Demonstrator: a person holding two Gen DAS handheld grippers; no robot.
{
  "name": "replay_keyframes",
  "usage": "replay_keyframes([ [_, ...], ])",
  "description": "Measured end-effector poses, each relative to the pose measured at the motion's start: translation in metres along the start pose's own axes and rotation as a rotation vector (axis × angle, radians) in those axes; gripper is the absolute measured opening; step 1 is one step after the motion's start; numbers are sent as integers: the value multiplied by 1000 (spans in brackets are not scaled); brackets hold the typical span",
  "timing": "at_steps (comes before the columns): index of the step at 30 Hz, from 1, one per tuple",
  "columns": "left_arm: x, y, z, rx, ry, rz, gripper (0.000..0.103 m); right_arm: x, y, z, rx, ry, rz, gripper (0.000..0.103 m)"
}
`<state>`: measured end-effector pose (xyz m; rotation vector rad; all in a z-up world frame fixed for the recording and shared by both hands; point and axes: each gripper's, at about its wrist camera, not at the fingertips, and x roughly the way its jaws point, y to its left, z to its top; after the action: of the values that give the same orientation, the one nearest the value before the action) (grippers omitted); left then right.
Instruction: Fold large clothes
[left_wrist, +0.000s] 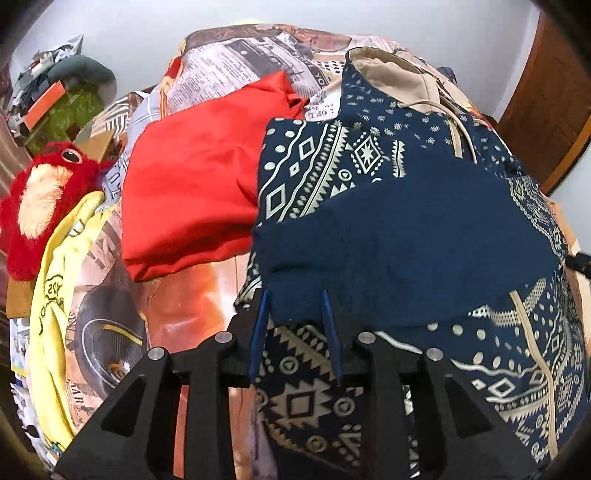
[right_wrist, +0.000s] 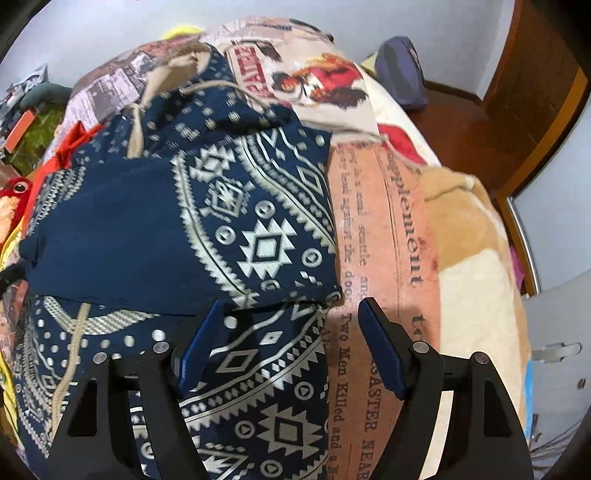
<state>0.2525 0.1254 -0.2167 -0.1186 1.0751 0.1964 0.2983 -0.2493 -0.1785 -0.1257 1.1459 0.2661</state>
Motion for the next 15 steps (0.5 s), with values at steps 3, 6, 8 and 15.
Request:
replay_keyframes([
  [3,-11,1,5,25,-27,7,40,-14,5,6,-22,-42,2,72],
  [6,-31,-5,21,55,-80,-4,45,-32,13,16,-50,-106,-6,72],
  [8,-43,-11,34,72,-119,-16,45,-41,18,27,-68,-151,-7,72],
  [15,-66,-38,94,126,-223,-86,55,-64,35,67,-112,-310,-37,72],
])
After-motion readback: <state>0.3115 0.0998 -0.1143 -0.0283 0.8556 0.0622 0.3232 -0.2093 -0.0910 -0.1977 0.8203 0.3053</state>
